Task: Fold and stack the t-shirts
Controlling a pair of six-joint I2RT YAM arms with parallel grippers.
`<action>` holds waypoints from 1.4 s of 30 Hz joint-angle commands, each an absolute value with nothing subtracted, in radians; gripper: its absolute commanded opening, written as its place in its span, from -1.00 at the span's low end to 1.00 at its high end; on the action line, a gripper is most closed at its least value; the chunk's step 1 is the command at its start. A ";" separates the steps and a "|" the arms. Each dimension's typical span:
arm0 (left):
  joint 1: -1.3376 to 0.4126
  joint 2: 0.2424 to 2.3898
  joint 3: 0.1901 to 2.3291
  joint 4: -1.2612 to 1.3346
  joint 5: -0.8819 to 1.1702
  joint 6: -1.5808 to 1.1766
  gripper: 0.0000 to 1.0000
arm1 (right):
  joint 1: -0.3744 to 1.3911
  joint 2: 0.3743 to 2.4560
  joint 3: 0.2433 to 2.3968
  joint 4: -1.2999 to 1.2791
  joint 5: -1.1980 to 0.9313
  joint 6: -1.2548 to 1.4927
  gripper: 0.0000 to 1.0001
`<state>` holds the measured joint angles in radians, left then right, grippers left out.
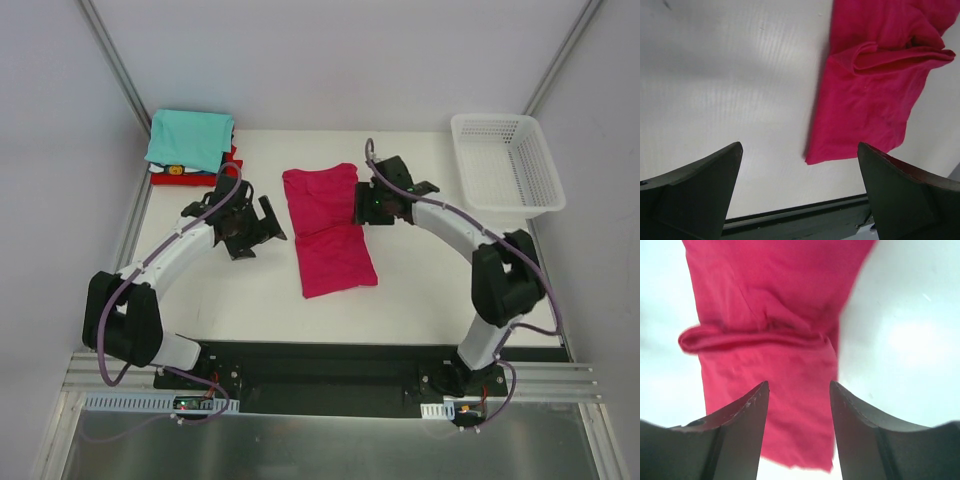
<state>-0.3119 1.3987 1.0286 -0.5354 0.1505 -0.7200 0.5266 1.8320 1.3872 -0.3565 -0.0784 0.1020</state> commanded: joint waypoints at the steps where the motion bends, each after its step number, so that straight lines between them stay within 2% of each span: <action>1: -0.344 1.413 0.957 -0.361 0.365 -0.825 0.98 | 0.477 1.586 1.222 -0.359 -0.121 0.127 0.10; 9: -0.434 1.382 0.798 -0.143 0.445 -0.974 0.98 | 0.430 1.254 0.999 -0.425 -0.147 0.159 0.11; 18: -0.494 1.381 0.713 -0.009 0.430 -1.086 0.98 | 0.434 1.163 0.862 -0.431 -0.172 0.238 0.11; 24: -0.483 1.416 0.785 -0.040 0.357 -1.022 0.98 | 0.439 1.134 0.850 -0.439 -0.169 0.233 0.11; 42: -0.400 1.761 1.112 -0.003 0.324 -0.864 0.97 | 0.437 1.028 0.867 -0.543 -0.156 0.207 0.12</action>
<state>-0.4217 1.7214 1.0454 -0.0223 0.3553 -0.9142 0.4347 1.0679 0.8406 -0.4984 -0.1539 0.2161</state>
